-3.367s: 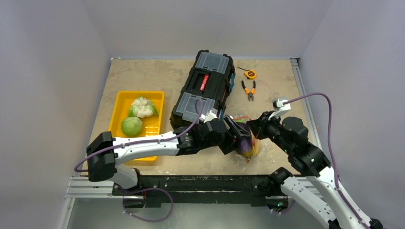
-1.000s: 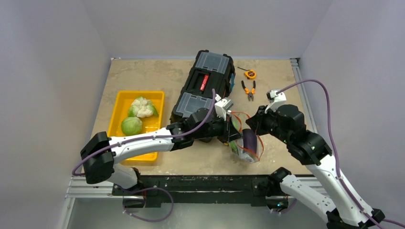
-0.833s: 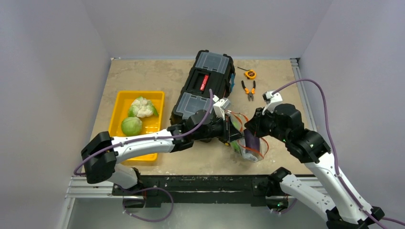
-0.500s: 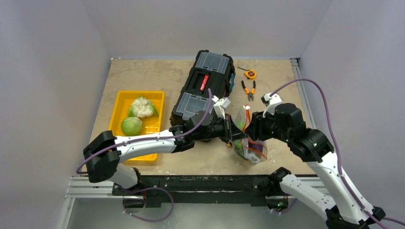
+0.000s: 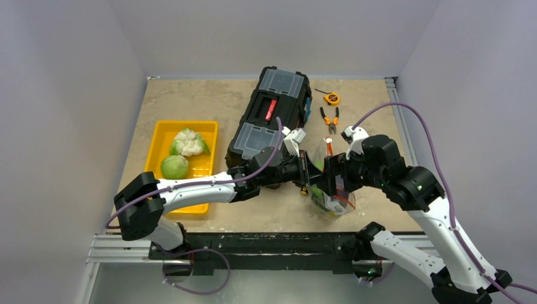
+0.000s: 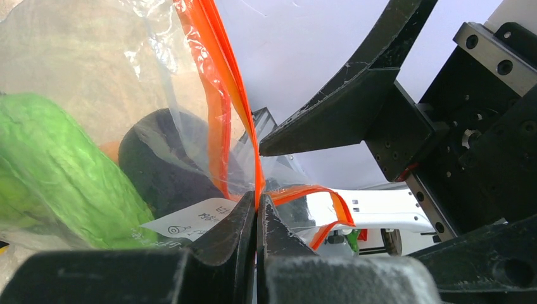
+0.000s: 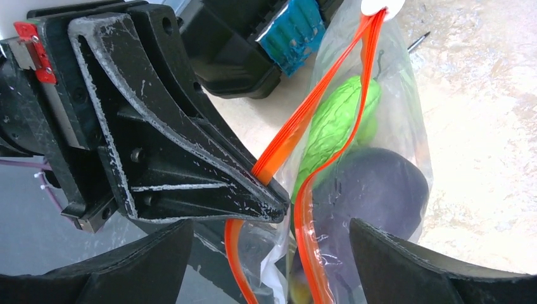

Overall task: Place the food in the zip-top bag and seal the zipper
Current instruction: Adjust the zipper food storage bag at the center of the board.

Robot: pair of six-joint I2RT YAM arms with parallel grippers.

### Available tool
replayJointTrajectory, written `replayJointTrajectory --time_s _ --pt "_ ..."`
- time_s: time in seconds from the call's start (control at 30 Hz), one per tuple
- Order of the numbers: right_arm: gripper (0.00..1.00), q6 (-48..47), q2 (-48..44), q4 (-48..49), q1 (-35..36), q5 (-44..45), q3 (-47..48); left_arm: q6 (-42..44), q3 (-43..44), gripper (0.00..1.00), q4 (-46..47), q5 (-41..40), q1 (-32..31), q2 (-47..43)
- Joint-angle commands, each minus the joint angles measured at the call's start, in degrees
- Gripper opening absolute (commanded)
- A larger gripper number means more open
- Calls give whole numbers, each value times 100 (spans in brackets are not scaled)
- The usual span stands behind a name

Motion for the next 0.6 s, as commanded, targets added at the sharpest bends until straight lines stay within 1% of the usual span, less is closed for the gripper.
replayJointTrajectory --time_s 0.0,0.2,0.33,0.4,0.5,0.53,0.57 --pt "98 157 -43 -353 21 1 247 -49 60 0 311 -115 7 -147" --pt "99 620 -198 -843 27 414 315 -103 72 0 273 -134 14 -133" --pt "99 810 -353 -1012 27 615 135 -214 50 0 303 -195 16 -140" --pt "95 893 -398 -1023 26 707 -47 -298 50 0 338 -188 16 -136" --pt "79 988 -456 -984 26 937 -214 -346 89 0 345 -227 18 -153" --pt "75 1004 -473 -940 26 984 -245 -356 99 0 323 -240 16 -159" --pt "73 1015 -492 -874 26 958 -269 -353 120 0 307 -247 16 -165"
